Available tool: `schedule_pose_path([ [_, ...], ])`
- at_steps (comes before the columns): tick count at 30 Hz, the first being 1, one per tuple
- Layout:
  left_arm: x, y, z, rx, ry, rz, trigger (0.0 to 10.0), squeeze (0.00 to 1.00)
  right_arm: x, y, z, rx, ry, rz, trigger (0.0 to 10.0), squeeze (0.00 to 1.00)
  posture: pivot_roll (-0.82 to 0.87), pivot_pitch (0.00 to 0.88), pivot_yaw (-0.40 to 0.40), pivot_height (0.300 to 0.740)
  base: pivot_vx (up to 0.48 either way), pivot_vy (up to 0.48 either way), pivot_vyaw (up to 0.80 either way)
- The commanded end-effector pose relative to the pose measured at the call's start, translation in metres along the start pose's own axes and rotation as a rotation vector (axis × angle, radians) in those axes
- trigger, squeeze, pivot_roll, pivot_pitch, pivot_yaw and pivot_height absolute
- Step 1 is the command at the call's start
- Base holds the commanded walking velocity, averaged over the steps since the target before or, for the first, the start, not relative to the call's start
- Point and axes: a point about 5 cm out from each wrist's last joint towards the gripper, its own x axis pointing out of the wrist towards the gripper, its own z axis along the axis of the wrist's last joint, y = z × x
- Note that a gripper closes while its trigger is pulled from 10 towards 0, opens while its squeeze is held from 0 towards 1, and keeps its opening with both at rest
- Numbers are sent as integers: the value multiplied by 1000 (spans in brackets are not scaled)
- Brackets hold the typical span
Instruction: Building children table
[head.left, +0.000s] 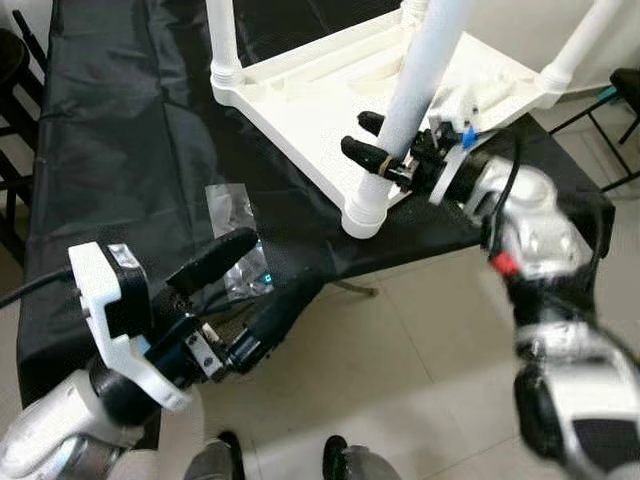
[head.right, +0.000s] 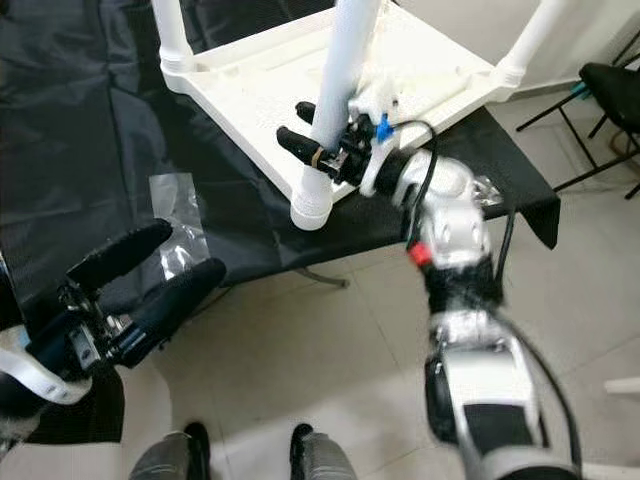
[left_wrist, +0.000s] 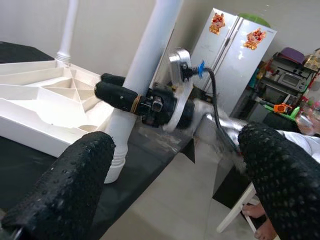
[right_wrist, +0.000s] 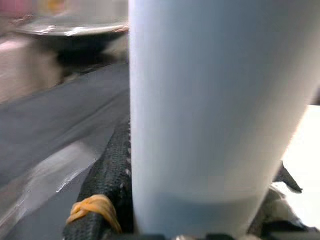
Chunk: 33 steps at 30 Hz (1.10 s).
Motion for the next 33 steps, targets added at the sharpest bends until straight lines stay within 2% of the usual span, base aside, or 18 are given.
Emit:
schedule_pose_path([
  [1, -1, -5, -1, 6, 16, -17, 10000, 0, -17, -7, -36, -25, 199, -127, 0, 0, 107, 329, -137, 740, 0, 0, 0],
  [2, -1, -4, -1, 8, 17, -14, 10000, 0, -30, 2, -49, -47, 244, -307, 0, 0, 104, 325, -135, 740, 0, 0, 0],
  [3, -1, -4, -1, 8, 17, -14, 10000, 0, -30, 2, -49, -47, 244, -307, 0, 0, 104, 325, -135, 740, 0, 0, 0],
  [5, 2, -2, 0, 15, 13, -18, 10000, 0, -39, 26, -67, -31, 294, -456, 0, 0, 117, 316, -123, 740, 0, 0, 0],
  [6, 2, -2, 0, 15, 13, -18, 10000, 0, -39, 26, -67, -31, 294, -456, 0, 0, 117, 316, -123, 740, 0, 0, 0],
  [10, 5, 0, 2, 17, 1, -30, 10000, 0, 2, 31, -61, -20, 237, -464, 0, 0, 99, 300, -113, 740, 0, 0, 0],
  [15, 6, 0, 0, 10, -2, -37, 10000, 0, 14, 28, -50, -20, 203, -465, 0, 0, 88, 294, -105, 740, 0, 0, 0],
  [16, 7, -1, 0, 5, -4, -42, 10000, 0, 17, 29, -45, 1, 176, -418, 10000, 0, 82, 299, -104, 740, 0, 0, 0],
  [19, 7, -1, 0, 1, -6, -46, 10000, 0, 18, 31, -41, 18, 162, -395, 10000, 0, 82, 299, -104, 740, 0, 0, 0],
  [20, 8, -2, -1, -1, -5, -49, 10000, 0, 20, 35, -35, 62, 138, -324, 10000, 0, 82, 297, -98, 740, 0, 0, 0],
  [21, 9, -3, -1, -4, -6, -52, 10000, 0, 19, 35, -26, 85, 95, -261, 10000, 565, 84, 301, -103, 740, 0, 0, 0],
  [22, 9, -3, -1, -4, -6, -52, 10000, 0, 19, 35, -26, 85, 95, -261, 10000, 565, 84, 301, -103, 740, 0, 0, 0],
  [23, 9, -3, -1, -5, -5, -54, 10000, 0, 18, 41, -18, 131, 57, -165, 10000, 1000, 85, 301, -104, 740, 0, 0, 0],
  [25, 9, -3, 0, -5, -4, -54, 10000, 0, 8, 34, -6, 152, 2, 19, 10000, 1000, 85, 306, -105, 740, 0, 0, 0],
  [27, 9, -4, 0, -4, -1, -54, 10000, 0, 4, 29, -5, 168, 1, 113, 10000, 1000, 95, 312, -109, 740, 0, 0, 0],
  [28, 8, -4, 0, -3, 2, -52, 10000, 0, 1, 16, -6, 121, 13, 151, 10000, 1000, 99, 314, -108, 740, 0, 0, 0],
  [31, 8, -5, 1, -3, 4, -50, 10000, 0, -2, 8, -7, 119, 30, 207, 10000, 1000, 99, 315, -108, 740, 0, 0, 0],
  [33, 5, -7, 1, -1, 13, -40, 10000, 0, -5, -12, -12, 52, 83, 279, 10000, 1000, 109, 328, -107, 740, 0, 0, 0],
])
